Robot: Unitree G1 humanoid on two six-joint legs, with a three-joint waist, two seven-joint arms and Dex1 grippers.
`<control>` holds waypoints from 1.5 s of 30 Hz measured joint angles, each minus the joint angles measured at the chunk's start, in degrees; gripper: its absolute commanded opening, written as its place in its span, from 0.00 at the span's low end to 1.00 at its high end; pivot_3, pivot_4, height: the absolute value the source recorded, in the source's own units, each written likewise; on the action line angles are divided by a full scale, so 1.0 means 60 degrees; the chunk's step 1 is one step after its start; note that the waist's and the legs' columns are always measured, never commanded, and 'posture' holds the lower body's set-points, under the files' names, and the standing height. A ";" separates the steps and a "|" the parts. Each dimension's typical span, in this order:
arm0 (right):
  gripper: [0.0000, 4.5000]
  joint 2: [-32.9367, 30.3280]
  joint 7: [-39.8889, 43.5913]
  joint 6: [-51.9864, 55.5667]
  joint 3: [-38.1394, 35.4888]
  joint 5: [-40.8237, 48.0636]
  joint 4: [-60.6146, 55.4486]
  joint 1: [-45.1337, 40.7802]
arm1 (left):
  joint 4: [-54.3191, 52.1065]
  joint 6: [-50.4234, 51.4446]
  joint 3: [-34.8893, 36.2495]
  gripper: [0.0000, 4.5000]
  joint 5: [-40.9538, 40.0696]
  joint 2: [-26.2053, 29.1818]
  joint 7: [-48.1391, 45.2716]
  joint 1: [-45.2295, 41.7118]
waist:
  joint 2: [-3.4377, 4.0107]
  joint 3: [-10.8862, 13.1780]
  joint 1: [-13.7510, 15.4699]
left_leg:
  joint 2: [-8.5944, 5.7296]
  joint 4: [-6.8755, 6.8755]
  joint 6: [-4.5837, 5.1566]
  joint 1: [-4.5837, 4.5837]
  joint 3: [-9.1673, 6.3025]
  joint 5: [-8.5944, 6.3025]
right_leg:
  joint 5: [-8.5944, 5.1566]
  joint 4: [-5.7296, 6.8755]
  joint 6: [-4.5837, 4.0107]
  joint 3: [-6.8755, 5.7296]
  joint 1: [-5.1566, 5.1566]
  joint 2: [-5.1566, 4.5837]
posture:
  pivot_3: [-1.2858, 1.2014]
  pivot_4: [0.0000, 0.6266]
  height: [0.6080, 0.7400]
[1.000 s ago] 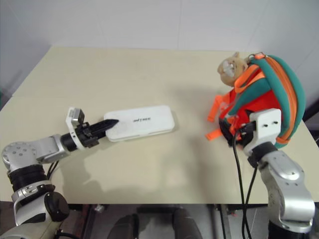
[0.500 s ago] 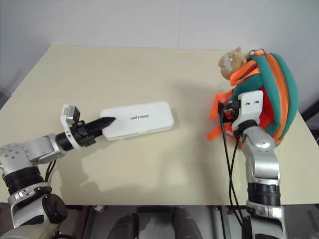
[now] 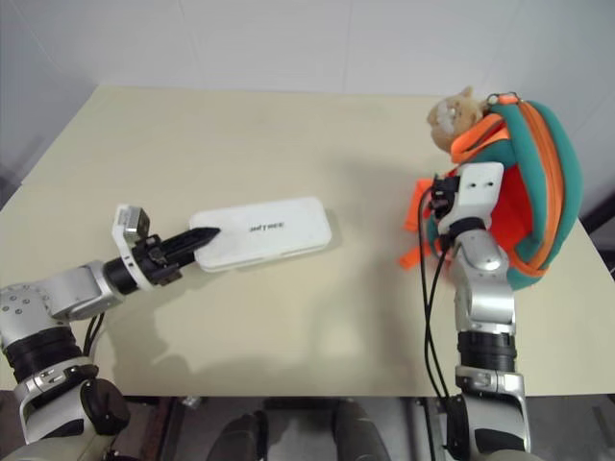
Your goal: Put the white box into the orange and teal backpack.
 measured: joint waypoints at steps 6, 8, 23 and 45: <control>0.00 -0.0049 0.0918 0.0854 0.0027 0.0879 -0.0706 0.0000 | 0.0063 -0.0225 0.0004 0.29 0.0008 0.0526 0.0021 0.0018 | 0.0000 0.0000 -0.0027 | 0.0001 0.0000 -0.0003 0.0002 0.0000 0.0002 | 0.0000 0.0006 0.0000 0.0000 -0.0001 0.0001 | 0.52 0.24 1.00; 0.00 -0.0106 0.1350 0.1474 0.0125 0.1332 -0.1335 0.0010 | 0.0234 -0.0375 -0.0005 0.29 0.0041 0.0786 -0.0036 -0.0001 | 0.0001 0.0000 -0.0026 | 0.0001 -0.0002 -0.0003 0.0002 -0.0001 0.0002 | 0.0000 0.0005 0.0000 0.0000 -0.0002 0.0001 | 0.52 0.24 1.00; 0.00 -0.1419 0.4110 0.5592 0.1134 0.5684 -0.5672 -0.0089 | 0.1793 -0.1250 -0.0982 0.29 0.1184 0.2466 -0.1624 -0.0821 | 0.0000 0.0001 -0.0004 | 0.0006 -0.0075 -0.0011 -0.0007 -0.0001 0.0004 | -0.0016 -0.0030 -0.0027 -0.0012 -0.0033 0.0001 | 0.52 0.24 1.00; 0.00 -0.5977 1.1254 0.5626 0.0825 0.8971 -0.6533 0.0386 | 0.0867 -0.3080 -0.2544 0.29 0.2734 0.3948 -0.6046 -0.0908 | 0.0000 0.0002 0.0046 | 0.0009 -0.0066 0.0005 -0.0059 -0.0008 -0.0016 | -0.0020 -0.0110 -0.0025 -0.0042 -0.0036 -0.0009 | 0.52 0.24 1.00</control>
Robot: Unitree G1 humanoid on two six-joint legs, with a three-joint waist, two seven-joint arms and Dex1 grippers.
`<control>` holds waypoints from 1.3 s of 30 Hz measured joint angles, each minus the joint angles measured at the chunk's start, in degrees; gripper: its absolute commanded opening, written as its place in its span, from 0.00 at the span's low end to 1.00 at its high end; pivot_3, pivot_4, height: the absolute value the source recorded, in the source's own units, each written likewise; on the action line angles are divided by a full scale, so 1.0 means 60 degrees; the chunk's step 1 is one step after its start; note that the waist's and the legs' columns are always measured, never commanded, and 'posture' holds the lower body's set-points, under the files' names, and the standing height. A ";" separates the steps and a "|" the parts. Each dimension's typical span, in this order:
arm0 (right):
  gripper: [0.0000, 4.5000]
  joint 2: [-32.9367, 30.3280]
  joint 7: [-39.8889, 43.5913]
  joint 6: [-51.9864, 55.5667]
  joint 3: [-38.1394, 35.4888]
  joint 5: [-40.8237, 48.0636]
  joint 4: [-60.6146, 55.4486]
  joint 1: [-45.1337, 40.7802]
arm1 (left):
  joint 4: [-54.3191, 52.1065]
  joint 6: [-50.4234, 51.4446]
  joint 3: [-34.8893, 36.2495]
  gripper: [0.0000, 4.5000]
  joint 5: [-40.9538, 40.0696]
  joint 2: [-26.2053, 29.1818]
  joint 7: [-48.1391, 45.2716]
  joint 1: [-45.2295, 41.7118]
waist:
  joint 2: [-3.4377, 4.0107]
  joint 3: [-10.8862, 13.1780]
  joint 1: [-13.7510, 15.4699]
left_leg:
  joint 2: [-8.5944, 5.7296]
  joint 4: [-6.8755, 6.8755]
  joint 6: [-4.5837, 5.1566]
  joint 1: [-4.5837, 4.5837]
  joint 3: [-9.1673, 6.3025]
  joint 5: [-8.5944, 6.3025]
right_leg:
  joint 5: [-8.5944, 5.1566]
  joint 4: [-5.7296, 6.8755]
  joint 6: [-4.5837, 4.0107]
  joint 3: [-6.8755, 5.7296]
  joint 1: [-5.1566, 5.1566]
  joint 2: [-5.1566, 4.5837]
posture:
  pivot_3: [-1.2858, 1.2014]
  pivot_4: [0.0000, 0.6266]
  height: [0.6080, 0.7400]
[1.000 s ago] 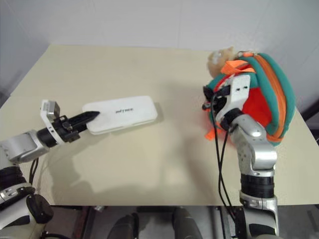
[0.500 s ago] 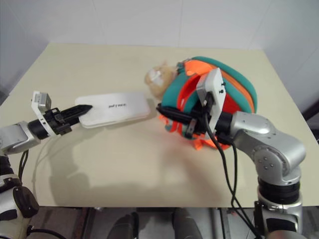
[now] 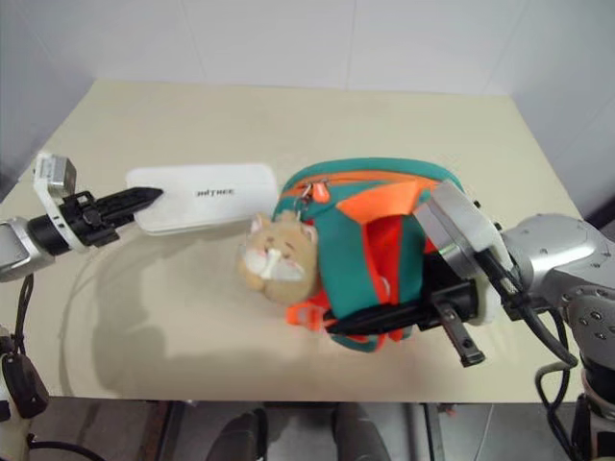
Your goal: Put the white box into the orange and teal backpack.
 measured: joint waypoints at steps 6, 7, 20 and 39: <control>0.00 0.0013 0.0913 -0.0952 0.0274 -0.0985 0.0806 0.0405 | -0.1418 -0.2244 0.1108 0.29 -0.0287 -0.0412 -0.1954 0.0521 | 0.0002 0.0001 0.0022 | 0.0005 0.0010 0.0000 0.0009 0.0001 0.0001 | -0.0001 0.0017 -0.0002 0.0000 0.0006 0.0001 | 0.52 0.24 1.00; 0.00 0.0043 0.0933 -0.1029 0.0280 -0.1039 0.0843 0.0405 | -0.1543 -0.2627 0.1382 0.29 -0.0440 -0.0601 -0.2123 0.0525 | 0.0001 0.0001 0.0030 | 0.0005 0.0015 0.0000 0.0010 0.0000 0.0001 | -0.0001 0.0019 -0.0002 -0.0001 0.0007 0.0001 | 0.52 0.24 1.00; 0.00 0.0265 0.1075 -0.1312 0.0541 -0.1340 0.1432 0.0406 | -0.2717 -0.3359 0.0809 0.29 -0.0389 0.0189 -0.4182 0.1799 | 0.0000 0.0002 0.0022 | 0.0005 0.0023 0.0002 0.0016 -0.0001 0.0001 | -0.0001 0.0028 -0.0002 0.0000 0.0012 0.0002 | 0.52 0.24 1.00; 0.00 0.0643 0.0933 -0.1321 0.1004 -0.1763 0.1688 -0.0090 | -0.2495 -0.5691 -0.2381 0.29 0.2084 0.0701 -0.5592 0.0259 | 0.0003 0.0003 0.0059 | 0.0005 0.0026 0.0003 0.0023 0.0000 0.0002 | -0.0002 0.0039 -0.0002 0.0000 0.0016 0.0006 | 0.52 0.24 1.00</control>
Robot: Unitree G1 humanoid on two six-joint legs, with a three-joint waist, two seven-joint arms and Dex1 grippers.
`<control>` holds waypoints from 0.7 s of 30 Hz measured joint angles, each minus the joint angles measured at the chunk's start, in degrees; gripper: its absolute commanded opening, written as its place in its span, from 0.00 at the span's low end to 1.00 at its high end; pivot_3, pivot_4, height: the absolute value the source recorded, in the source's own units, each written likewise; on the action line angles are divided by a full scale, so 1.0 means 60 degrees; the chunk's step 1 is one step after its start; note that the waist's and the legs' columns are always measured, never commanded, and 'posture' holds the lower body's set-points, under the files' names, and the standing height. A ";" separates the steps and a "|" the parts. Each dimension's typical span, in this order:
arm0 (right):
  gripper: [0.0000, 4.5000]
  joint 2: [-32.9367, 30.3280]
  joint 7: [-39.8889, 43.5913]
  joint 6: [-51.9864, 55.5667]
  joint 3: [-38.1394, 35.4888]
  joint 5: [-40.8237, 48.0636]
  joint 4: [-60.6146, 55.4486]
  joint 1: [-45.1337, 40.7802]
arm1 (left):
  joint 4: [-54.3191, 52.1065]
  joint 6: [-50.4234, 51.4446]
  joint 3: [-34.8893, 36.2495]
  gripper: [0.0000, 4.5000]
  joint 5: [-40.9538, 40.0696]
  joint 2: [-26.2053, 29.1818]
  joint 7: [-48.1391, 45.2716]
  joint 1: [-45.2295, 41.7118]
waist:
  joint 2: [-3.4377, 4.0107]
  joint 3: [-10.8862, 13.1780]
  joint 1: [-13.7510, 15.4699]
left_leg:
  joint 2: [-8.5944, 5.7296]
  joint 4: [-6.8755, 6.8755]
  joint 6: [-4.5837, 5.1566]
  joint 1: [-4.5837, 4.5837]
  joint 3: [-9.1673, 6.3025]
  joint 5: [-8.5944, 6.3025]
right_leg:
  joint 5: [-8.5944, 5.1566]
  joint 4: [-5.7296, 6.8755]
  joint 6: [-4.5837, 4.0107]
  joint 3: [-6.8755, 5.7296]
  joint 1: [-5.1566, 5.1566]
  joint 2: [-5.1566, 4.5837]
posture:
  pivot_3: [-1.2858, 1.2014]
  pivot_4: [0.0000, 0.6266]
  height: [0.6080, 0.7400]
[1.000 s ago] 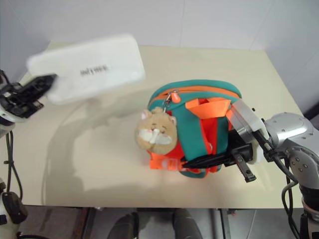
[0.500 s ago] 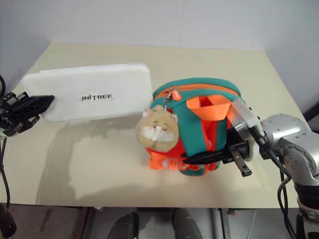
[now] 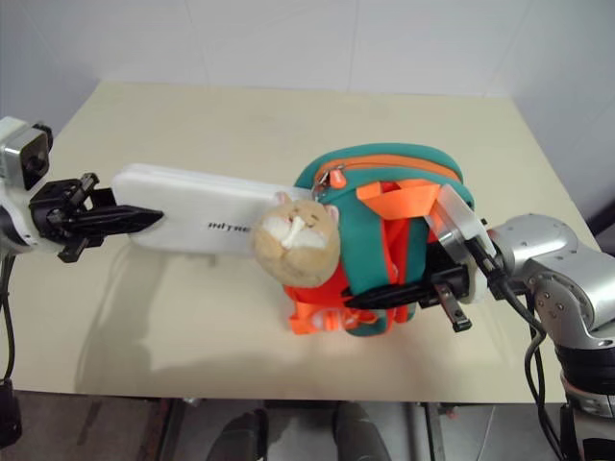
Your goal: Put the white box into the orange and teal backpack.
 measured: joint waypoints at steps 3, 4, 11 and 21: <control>0.00 0.0130 -0.0107 0.0003 0.0034 -0.0055 -0.0005 -0.0060 | -0.0047 -0.0390 -0.0782 0.29 0.0598 -0.0517 0.0194 -0.0699 | 0.0000 0.0000 0.0035 | 0.0000 0.0019 0.0001 -0.0002 -0.0001 0.0001 | 0.0000 0.0015 0.0002 0.0001 0.0001 0.0004 | 0.52 0.24 1.00; 0.00 0.0180 -0.0144 0.0006 0.0045 -0.0070 -0.0008 -0.0083 | -0.0116 -0.0441 -0.1019 0.29 0.0800 -0.0658 0.0303 -0.0882 | 0.0000 0.0000 0.0041 | 0.0000 0.0026 0.0001 -0.0002 0.0000 0.0001 | 0.0000 0.0022 0.0002 0.0002 0.0001 0.0004 | 0.52 0.24 1.00; 0.00 0.0564 -0.0465 0.0030 0.0089 -0.0095 -0.0058 -0.0102 | -0.0774 -0.0025 -0.2495 0.29 0.1615 -0.2456 0.1897 -0.1827 | 0.0000 0.0000 0.0167 | 0.0000 0.0097 0.0005 -0.0007 -0.0006 -0.0002 | 0.0000 0.0074 0.0010 0.0007 0.0006 0.0012 | 0.52 0.24 1.00; 0.00 0.0891 -0.1008 0.0085 0.0213 0.0001 -0.0432 0.0154 | -0.1409 0.1476 -0.3441 0.56 0.1646 -0.3823 0.3334 -0.2164 | 0.0001 0.0000 0.0156 | -0.0001 0.0126 0.0010 -0.0011 -0.0009 -0.0005 | 0.0006 0.0092 0.0022 0.0016 0.0009 0.0018 | 0.52 0.24 1.00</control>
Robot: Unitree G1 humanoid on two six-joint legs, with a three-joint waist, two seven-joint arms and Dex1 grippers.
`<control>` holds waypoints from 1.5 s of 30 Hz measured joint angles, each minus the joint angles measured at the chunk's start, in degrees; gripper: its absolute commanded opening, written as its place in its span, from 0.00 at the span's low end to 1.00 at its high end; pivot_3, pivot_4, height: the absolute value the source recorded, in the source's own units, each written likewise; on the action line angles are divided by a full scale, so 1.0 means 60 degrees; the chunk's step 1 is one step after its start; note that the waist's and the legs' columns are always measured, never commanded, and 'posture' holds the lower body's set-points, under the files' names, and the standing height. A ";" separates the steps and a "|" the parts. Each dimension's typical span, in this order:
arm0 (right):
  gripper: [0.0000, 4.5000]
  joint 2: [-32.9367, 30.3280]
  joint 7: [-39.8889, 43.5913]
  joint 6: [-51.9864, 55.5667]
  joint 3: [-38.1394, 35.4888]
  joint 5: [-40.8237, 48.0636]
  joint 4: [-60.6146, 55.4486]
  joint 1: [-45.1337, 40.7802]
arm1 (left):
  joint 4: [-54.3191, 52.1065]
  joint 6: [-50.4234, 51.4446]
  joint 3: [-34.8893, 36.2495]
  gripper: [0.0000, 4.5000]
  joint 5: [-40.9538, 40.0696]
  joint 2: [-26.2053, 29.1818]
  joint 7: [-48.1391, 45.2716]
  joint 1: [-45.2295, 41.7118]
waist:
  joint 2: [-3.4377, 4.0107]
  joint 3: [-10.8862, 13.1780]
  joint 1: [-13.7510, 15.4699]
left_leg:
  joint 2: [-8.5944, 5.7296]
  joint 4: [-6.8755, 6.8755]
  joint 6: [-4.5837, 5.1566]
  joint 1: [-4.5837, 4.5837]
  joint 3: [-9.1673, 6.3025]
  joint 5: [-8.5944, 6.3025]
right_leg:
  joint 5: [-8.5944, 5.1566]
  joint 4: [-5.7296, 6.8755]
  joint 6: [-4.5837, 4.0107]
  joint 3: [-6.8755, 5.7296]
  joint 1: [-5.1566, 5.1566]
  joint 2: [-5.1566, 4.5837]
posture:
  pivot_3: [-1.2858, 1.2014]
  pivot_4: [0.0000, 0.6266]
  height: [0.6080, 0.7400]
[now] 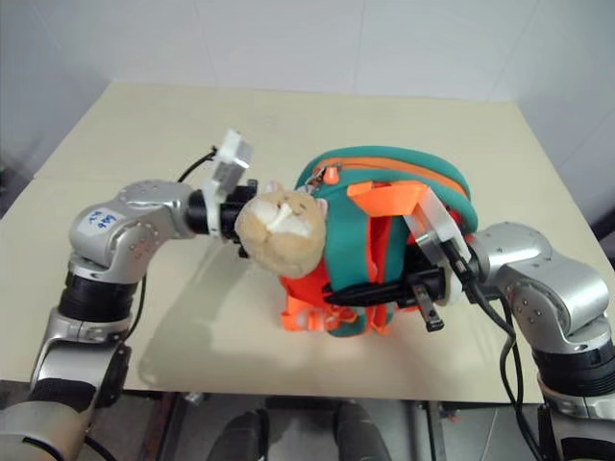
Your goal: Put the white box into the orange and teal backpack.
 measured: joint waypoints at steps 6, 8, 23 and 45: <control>0.00 0.0000 -0.0183 -0.0009 -0.0002 0.0008 -0.0039 0.0079 | -0.0325 0.0694 0.0238 0.96 -0.0163 0.0749 -0.0200 -0.0187 | 0.0001 0.0001 0.0011 | 0.0000 0.0005 0.0000 0.0000 0.0000 0.0000 | 0.0000 -0.0001 0.0000 0.0002 0.0003 0.0000 | 0.52 0.24 1.00; 0.00 0.0000 -0.0192 -0.0021 -0.0002 0.0007 -0.0039 0.0119 | -0.0360 0.0830 0.0476 1.00 -0.0227 0.1063 -0.0293 -0.0306 | 0.0002 0.0001 0.0009 | 0.0000 0.0001 0.0000 0.0001 0.0000 0.0000 | 0.0000 -0.0002 0.0000 0.0001 0.0003 0.0000 | 0.52 0.24 1.00; 0.00 0.0219 -0.0342 -0.0189 0.0003 -0.0164 -0.0013 0.0306 | -0.1184 0.2995 0.4294 1.00 -0.4369 0.2255 -0.0451 0.0837 | 0.0003 0.0002 -0.0036 | 0.0005 0.0003 0.0001 0.0015 -0.0002 -0.0001 | -0.0009 0.0025 -0.0003 -0.0003 0.0006 -0.0001 | 0.52 0.24 1.00; 0.00 0.0830 -0.0587 -0.0440 -0.0213 0.0018 0.0091 0.0677 | -0.2904 0.2334 0.3061 0.74 -0.5427 0.1054 0.2735 0.1960 | 0.0002 0.0003 -0.0003 | -0.0003 0.0004 -0.0004 0.0043 0.0002 0.0003 | -0.0007 0.0022 -0.0002 0.0010 0.0034 0.0000 | 0.52 0.24 1.00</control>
